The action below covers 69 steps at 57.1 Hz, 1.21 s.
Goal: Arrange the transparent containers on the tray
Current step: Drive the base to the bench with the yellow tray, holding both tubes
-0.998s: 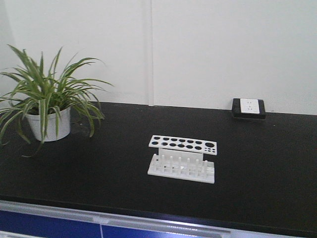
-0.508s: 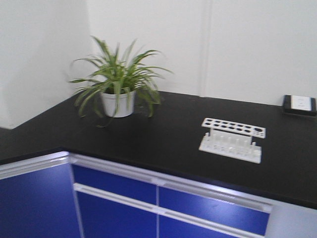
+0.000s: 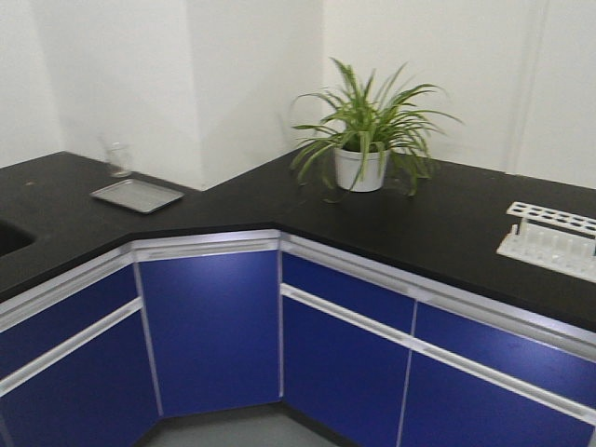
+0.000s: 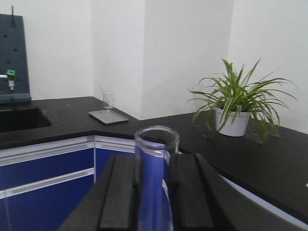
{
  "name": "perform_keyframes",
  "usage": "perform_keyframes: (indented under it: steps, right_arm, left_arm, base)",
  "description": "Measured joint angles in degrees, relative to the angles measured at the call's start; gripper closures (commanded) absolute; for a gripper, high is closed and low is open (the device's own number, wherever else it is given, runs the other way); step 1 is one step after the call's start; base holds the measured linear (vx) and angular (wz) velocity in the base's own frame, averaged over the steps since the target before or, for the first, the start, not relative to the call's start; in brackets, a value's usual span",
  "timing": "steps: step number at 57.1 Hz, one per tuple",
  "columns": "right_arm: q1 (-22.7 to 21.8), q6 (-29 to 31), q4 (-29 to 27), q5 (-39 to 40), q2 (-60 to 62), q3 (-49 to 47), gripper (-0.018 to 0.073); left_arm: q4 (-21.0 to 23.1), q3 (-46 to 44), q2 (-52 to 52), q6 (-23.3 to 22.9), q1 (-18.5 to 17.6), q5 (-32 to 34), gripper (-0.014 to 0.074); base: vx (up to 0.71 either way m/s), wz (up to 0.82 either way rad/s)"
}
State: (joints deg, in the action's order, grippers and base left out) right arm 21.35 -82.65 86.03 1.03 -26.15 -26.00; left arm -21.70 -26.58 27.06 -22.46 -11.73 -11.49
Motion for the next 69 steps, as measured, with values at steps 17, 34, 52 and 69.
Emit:
perform_keyframes:
  steps: [17,34,52,69]
  right_arm:
    - [0.0,0.0,0.0,0.0,0.0,0.0,0.0571]
    - [0.0,0.0,0.0,0.0,0.0,0.0,0.0571]
    - [0.0,0.0,0.0,0.0,0.1,0.0,0.0571]
    - [0.0,0.0,0.0,0.0,0.1,0.0,0.0571]
  left_arm:
    - [0.0,0.0,0.0,0.0,0.0,0.0,0.0597]
    - [0.0,0.0,0.0,0.0,0.0,-0.1,0.0597]
    - [0.0,0.0,0.0,0.0,0.0,-0.1,0.0597]
    - [0.0,0.0,0.0,0.0,0.0,-0.1,0.0597]
  base:
    - [-0.32,0.34]
    - [-0.29,0.33]
    - [-0.18,0.45]
    - [-0.06,0.55]
